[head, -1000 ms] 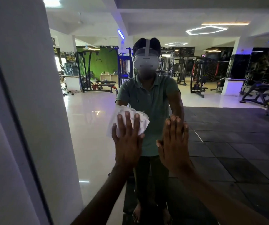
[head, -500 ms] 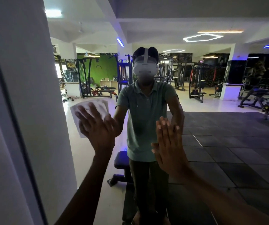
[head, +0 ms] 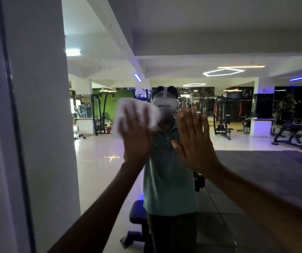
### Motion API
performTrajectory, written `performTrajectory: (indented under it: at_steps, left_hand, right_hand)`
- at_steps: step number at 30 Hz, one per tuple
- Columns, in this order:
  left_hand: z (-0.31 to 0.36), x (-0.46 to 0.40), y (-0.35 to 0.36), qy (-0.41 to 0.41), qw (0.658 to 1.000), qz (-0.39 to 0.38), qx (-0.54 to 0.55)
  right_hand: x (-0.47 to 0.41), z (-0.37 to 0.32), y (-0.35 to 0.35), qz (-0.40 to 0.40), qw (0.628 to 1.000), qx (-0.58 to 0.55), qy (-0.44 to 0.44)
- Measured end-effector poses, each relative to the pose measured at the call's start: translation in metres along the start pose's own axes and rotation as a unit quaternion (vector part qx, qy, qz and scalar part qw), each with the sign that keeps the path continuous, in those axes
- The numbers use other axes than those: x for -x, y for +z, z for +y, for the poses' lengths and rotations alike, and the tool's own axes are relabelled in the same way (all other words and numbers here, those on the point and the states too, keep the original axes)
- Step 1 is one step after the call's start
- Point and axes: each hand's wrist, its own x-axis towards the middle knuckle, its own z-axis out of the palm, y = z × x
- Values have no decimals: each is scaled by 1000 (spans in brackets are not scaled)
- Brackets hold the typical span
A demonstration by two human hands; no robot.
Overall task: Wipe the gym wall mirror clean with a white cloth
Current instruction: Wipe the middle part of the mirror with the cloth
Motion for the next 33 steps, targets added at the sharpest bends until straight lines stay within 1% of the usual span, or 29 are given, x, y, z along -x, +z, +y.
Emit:
performTrajectory:
  at_steps: [1,2,3,4,6,7,8,9,10,11,12,13,14,15,17,18,19,23,25,27,29,30,31,32,33]
  left_hand:
    - [-3,-6,0,128,991,-28,6]
    - [-16,-19,-3,200,979,-31,7]
    - [-34,-34,-7,208,978,-17,11]
    - [-52,-47,-10,169,986,8,7]
    - [-75,-65,-17,2,998,60,-11]
    - [-73,-65,-17,-85,993,78,-15]
    - [-59,-66,-16,-153,983,96,-18]
    - [-38,-64,-14,-177,979,101,-16]
    - [-16,-59,-12,-146,985,87,-14]
    - [0,-53,-9,-57,997,59,-11]
    - [3,-47,-6,56,998,25,-6]
    - [-5,-48,-7,148,989,2,3]
    - [-22,-55,-10,189,982,-1,10]
    - [-39,-62,-13,178,984,8,12]
    - [-59,-78,-20,79,996,33,-12]
    - [-60,-84,-23,47,998,32,-27]
    - [-59,-87,-24,44,998,27,-44]
    - [-71,-100,-38,134,985,32,-101]
    - [-79,-102,-36,143,984,30,-99]
    - [-73,-101,-29,122,990,35,-60]
    - [-46,-95,-17,63,996,58,0]
    - [-26,-88,-10,38,997,65,14]
    - [-3,-77,-3,39,998,55,20]
    - [22,-63,3,75,996,34,22]
    - [42,-48,8,130,991,16,22]
  right_hand:
    - [-8,-3,-1,0,1000,3,-15]
    - [-15,-6,-1,1,1000,4,-23]
    - [-23,-6,-1,5,1000,3,-21]
    - [-28,-5,-1,7,1000,2,-7]
    - [-35,0,0,10,999,-6,36]
    - [-37,3,1,9,999,-11,51]
    - [-37,4,2,10,998,-15,56]
    - [-36,4,3,10,998,-17,57]
    - [-35,3,4,14,998,-18,57]
    - [-35,2,5,18,998,-19,59]
    - [-34,0,4,21,998,-21,64]
    - [-33,-1,4,23,997,-22,67]
    - [-33,-1,4,22,997,-22,66]
    - [-32,-1,4,19,998,-18,61]
    - [-30,2,3,9,999,-10,48]
    - [-28,5,2,5,999,-8,38]
    - [-26,8,2,3,1000,-8,26]
    - [-12,27,-2,6,1000,-14,-7]
    - [-5,34,-3,8,1000,-6,-2]
    - [-4,42,-5,18,1000,5,17]
    - [-6,54,-6,26,998,15,55]
    - [-8,60,-7,26,997,19,73]
    - [-10,65,-7,23,996,22,86]
    - [-10,67,-7,21,995,24,93]
    - [-10,66,-7,18,995,24,94]
